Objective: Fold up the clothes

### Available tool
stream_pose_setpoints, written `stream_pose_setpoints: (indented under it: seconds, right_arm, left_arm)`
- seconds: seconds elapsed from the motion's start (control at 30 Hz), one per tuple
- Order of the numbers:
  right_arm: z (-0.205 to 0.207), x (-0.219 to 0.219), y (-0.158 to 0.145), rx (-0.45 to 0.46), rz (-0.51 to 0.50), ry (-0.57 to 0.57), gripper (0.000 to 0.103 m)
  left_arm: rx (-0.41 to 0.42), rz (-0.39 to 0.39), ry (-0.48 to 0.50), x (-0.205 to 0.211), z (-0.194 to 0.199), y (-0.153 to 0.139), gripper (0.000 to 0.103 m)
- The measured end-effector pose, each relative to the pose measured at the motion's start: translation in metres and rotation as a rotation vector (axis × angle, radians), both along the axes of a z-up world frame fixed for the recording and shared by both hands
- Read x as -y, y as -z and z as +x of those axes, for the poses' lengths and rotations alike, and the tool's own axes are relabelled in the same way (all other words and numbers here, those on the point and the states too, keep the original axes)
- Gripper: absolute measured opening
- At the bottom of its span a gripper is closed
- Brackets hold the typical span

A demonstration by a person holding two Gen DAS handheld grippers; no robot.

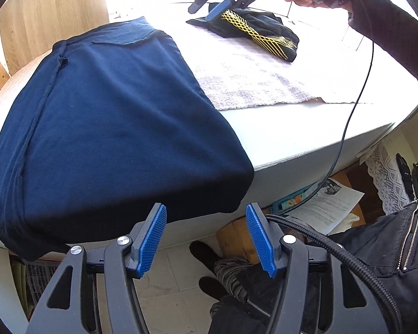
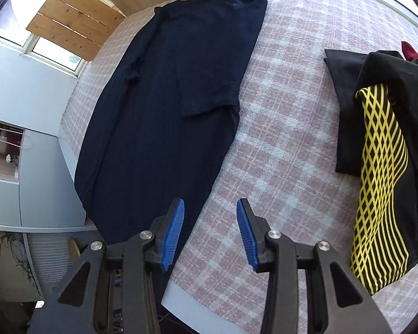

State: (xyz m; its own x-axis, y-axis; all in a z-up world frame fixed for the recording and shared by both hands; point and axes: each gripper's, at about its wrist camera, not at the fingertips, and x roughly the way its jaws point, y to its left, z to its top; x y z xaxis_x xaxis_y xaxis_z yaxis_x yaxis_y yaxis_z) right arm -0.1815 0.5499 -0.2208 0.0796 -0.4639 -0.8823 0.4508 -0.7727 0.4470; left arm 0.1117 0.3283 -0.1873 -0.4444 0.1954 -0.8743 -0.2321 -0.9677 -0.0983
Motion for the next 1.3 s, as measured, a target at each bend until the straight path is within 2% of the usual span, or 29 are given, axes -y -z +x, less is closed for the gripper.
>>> stream_pose_setpoints:
  seconds: [0.1,0.27,0.47,0.77,1.1,1.13,1.17,1.23,1.3]
  right_arm:
    - [0.041,0.012,0.016,0.007,0.021,-0.055,0.039]
    - [0.084,0.024,0.042,0.068,0.011,-0.051,0.039]
    - [0.122,0.023,0.047,0.11,-0.008,-0.037,0.039]
    - [0.148,0.026,0.054,0.152,-0.021,-0.027,0.039]
    - [0.166,0.052,0.051,0.111,-0.036,-0.073,0.039]
    - [0.168,0.055,0.049,0.104,-0.036,-0.087,0.031]
    - [0.169,0.059,0.048,0.097,-0.037,-0.099,0.019]
    - [0.167,0.062,0.044,0.111,-0.056,-0.092,0.011]
    - [0.163,0.062,0.042,0.15,-0.093,-0.078,0.008]
  left_arm:
    - [-0.011,-0.028,-0.016,-0.001,-0.006,0.002,0.058]
    - [-0.019,-0.047,-0.031,-0.003,-0.011,0.005,0.058]
    - [-0.032,-0.057,-0.026,-0.004,-0.001,0.003,0.058]
    - [-0.054,-0.08,-0.022,-0.012,0.009,0.005,0.058]
    - [-0.064,-0.067,-0.066,-0.006,0.0,0.008,0.059]
    - [-0.065,-0.06,-0.071,-0.005,-0.002,0.009,0.059]
    - [-0.063,-0.05,-0.076,-0.005,-0.003,0.01,0.06]
    - [-0.062,-0.031,-0.083,-0.004,-0.006,0.011,0.064]
    - [-0.063,-0.013,-0.086,-0.003,-0.009,0.011,0.064]
